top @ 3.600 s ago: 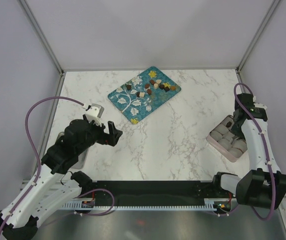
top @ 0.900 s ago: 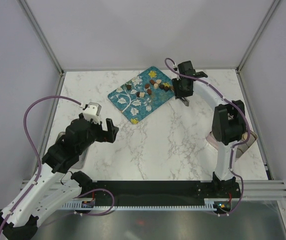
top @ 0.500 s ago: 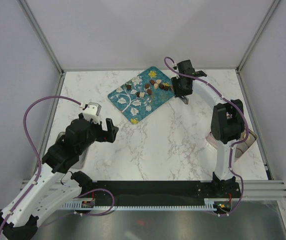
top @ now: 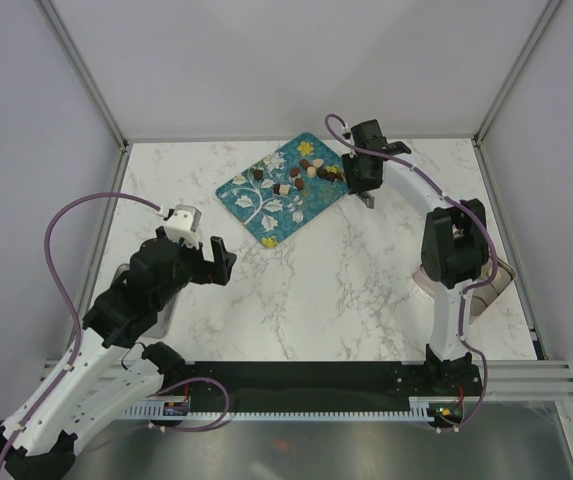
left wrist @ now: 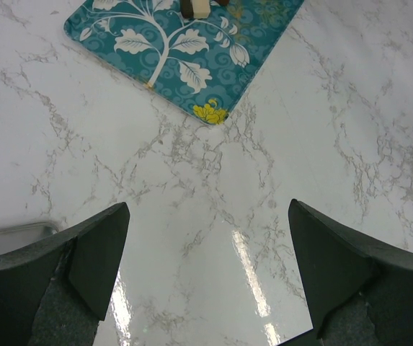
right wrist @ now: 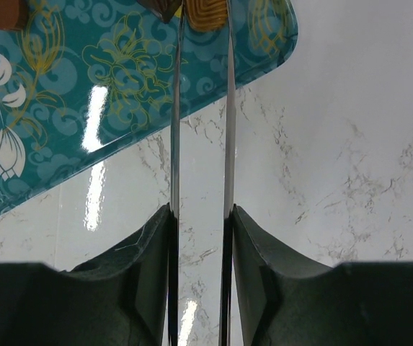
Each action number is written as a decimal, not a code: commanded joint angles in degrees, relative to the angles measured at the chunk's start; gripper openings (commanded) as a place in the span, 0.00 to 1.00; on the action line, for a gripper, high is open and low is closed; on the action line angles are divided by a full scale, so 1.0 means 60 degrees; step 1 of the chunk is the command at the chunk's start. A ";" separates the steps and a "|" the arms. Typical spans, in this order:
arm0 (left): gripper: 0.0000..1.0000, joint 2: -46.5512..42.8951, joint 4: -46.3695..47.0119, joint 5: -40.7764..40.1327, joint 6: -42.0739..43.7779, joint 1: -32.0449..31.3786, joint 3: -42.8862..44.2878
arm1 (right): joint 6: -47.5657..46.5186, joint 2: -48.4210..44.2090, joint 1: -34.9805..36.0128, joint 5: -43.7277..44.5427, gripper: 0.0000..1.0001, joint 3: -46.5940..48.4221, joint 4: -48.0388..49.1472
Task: Pack the chocolate
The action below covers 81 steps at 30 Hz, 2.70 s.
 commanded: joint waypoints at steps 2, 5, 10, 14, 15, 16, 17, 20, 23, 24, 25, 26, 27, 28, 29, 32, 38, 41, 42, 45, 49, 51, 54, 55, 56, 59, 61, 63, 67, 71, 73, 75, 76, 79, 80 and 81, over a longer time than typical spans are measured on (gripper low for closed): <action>1.00 -0.0105 0.0103 -0.0122 0.0080 -0.0040 0.0072 | 0.0075 -0.0910 0.0244 0.0067 0.42 -0.0203 0.0018; 1.00 -0.0135 0.0103 -0.0078 0.0080 -0.0040 0.0087 | 0.0368 -0.1393 0.0391 -0.0006 0.42 -0.0729 -0.0011; 1.00 -0.0149 0.0104 0.0024 0.0079 -0.0040 0.0087 | 0.0865 -0.2271 0.0479 -0.0035 0.41 -0.1463 -0.0056; 1.00 -0.0149 0.0118 0.0083 0.0065 -0.0040 0.0087 | 0.1042 -0.2800 0.0479 -0.0094 0.41 -0.1946 -0.0245; 1.00 -0.0164 0.0104 0.0098 0.0079 -0.0040 0.0102 | 0.1057 -0.3018 0.0479 -0.0080 0.41 -0.1991 -0.0289; 1.00 -0.0164 0.0103 0.0098 0.0065 -0.0040 0.0102 | 0.1115 -0.3151 0.0479 -0.0007 0.41 -0.2035 -0.0362; 1.00 -0.0193 0.0103 0.0112 0.0065 -0.0040 0.0102 | 0.1304 -0.3283 0.0479 0.0124 0.41 -0.2180 -0.0508; 1.00 -0.0237 0.0103 0.0156 0.0050 -0.0040 0.0087 | 0.1831 -0.3941 0.0465 0.0796 0.41 -0.2575 -0.0990; 1.00 -0.0223 0.0103 0.0259 0.0065 -0.0040 0.0072 | 0.2256 -0.4732 0.0391 0.1339 0.42 -0.3116 -0.1605; 1.00 -0.0208 0.0089 0.0346 0.0050 -0.0040 0.0087 | 0.2504 -0.5213 0.0362 0.1501 0.41 -0.3279 -0.1753; 1.00 -0.0208 0.0103 0.0376 0.0065 -0.0040 0.0073 | 0.2594 -0.5464 0.0333 0.1633 0.42 -0.3425 -0.1943; 1.00 -0.0208 0.0103 0.0434 0.0050 -0.0040 0.0087 | 0.2711 -0.5699 0.0231 0.1895 0.41 -0.3702 -0.2322; 1.00 -0.0222 0.0089 0.0493 0.0036 -0.0040 0.0102 | 0.2857 -0.6180 0.0172 0.2000 0.41 -0.3835 -0.2514; 1.00 -0.0251 0.0103 0.0551 0.0021 -0.0040 0.0087 | 0.2917 -0.6417 0.0099 0.2088 0.41 -0.3967 -0.2676; 1.00 -0.0281 0.0089 0.0581 0.0021 -0.0040 0.0102 | 0.2946 -0.6651 0.0011 0.2132 0.41 -0.4215 -0.2996; 1.00 -0.0383 0.0118 0.0742 0.0006 -0.0040 0.0102 | 0.3093 -0.7457 -0.0676 0.2220 0.42 -0.4538 -0.3612; 1.00 -0.0442 0.0118 0.0976 -0.0008 -0.0040 0.0102 | 0.3472 -0.8454 -0.2068 0.2411 0.42 -0.5124 -0.4594; 1.00 -0.0530 0.0133 0.1065 -0.0023 -0.0040 0.0087 | 0.3780 -0.8820 -0.2186 0.2382 0.42 -0.5490 -0.4698; 1.00 -0.0530 0.0147 0.1036 -0.0037 -0.0040 0.0087 | 0.3825 -0.8923 -0.2216 0.2353 0.42 -0.5579 -0.4742; 1.00 -0.0574 0.0133 0.1021 -0.0037 -0.0026 0.0073 | 0.4029 -0.9084 -0.2245 0.2512 0.42 -0.5843 -0.4845; 1.00 -0.0603 0.0133 0.1079 -0.0052 -0.0040 0.0058 | 0.4191 -0.9143 -0.2289 0.2587 0.42 -0.6253 -0.4846; 1.00 -0.0603 0.0147 0.1065 -0.0052 -0.0040 0.0072 | 0.4192 -0.9158 -0.2318 0.2601 0.42 -0.6487 -0.4772; 1.00 -0.0618 0.0133 0.1065 -0.0023 -0.0040 0.0058 | 0.4118 -0.9158 -0.2348 0.2353 0.42 -0.6605 -0.4538; 1.00 -0.0603 0.0133 0.1065 -0.0037 -0.0040 0.0058 | 0.4133 -0.9158 -0.2377 0.2352 0.42 -0.6634 -0.4436; 1.00 -0.0589 0.0147 0.1065 -0.0038 -0.0040 0.0072 | 0.4133 -0.9144 -0.2392 0.2352 0.43 -0.6678 -0.4377; 1.00 -0.0603 0.0147 0.1050 -0.0038 -0.0040 0.0058 | 0.4075 -0.9100 -0.2436 0.2308 0.43 -0.6766 -0.4201; 1.00 -0.0603 0.0162 0.1035 -0.0038 -0.0040 0.0058 | 0.4074 -0.9085 -0.2450 0.2221 0.43 -0.6767 -0.4055; 1.00 -0.0574 0.0147 0.1035 -0.0038 -0.0040 0.0058 | 0.4060 -0.9099 -0.2494 0.2162 0.44 -0.6810 -0.3967; 1.00 -0.0560 0.0162 0.1035 -0.0038 -0.0040 0.0058 | 0.4045 -0.9027 -0.2553 0.2089 0.45 -0.6869 -0.3835; 1.00 -0.0545 0.0162 0.1035 -0.0038 -0.0040 0.0043 | 0.4031 -0.9070 -0.2568 0.2088 0.45 -0.6971 -0.3747; 1.00 -0.0545 0.0162 0.1021 -0.0038 -0.0040 0.0043 | 0.4030 -0.9129 -0.2568 0.2089 0.45 -0.6972 -0.3776; 1.00 -0.0516 0.0162 0.1035 -0.0038 -0.0040 0.0043 | 0.4031 -0.9114 -0.2582 0.2030 0.45 -0.6972 -0.3776; 1.00 -0.0501 0.0162 0.1035 -0.0038 -0.0040 0.0058 | 0.4030 -0.9129 -0.2582 0.2015 0.46 -0.6986 -0.3791; 1.00 -0.0515 0.0147 0.1035 -0.0038 -0.0040 0.0058 | 0.4060 -0.9114 -0.2582 0.1986 0.47 -0.7016 -0.3776; 1.00 -0.0530 0.0147 0.1035 -0.0038 -0.0040 0.0043 | 0.4074 -0.9129 -0.2582 0.1986 0.47 -0.6987 -0.3762; 1.00 -0.0530 0.0162 0.1035 -0.0023 -0.0040 0.0058 | 0.4074 -0.9143 -0.2582 0.1986 0.47 -0.6972 -0.3776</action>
